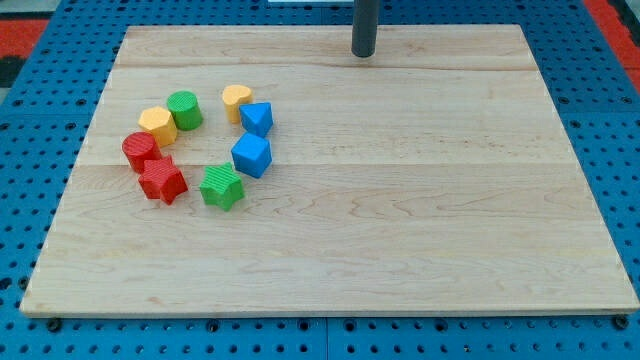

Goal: Move your arm towards the green circle

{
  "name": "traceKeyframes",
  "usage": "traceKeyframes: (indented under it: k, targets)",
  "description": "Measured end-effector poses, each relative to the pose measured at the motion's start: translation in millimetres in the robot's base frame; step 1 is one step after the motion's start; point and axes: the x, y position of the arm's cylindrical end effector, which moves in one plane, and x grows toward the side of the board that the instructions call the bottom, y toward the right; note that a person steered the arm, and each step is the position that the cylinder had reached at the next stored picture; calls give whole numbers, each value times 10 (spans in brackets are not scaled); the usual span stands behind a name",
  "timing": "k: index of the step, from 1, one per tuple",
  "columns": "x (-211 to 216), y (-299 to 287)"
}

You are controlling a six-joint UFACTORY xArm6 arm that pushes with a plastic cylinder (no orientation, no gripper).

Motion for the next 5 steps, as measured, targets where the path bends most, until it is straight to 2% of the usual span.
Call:
traceKeyframes:
  k: [2,3,4,5]
  targets:
    - [-11,-5]
    - [-122,-567]
    - [-74,-1446]
    - [544,-1785]
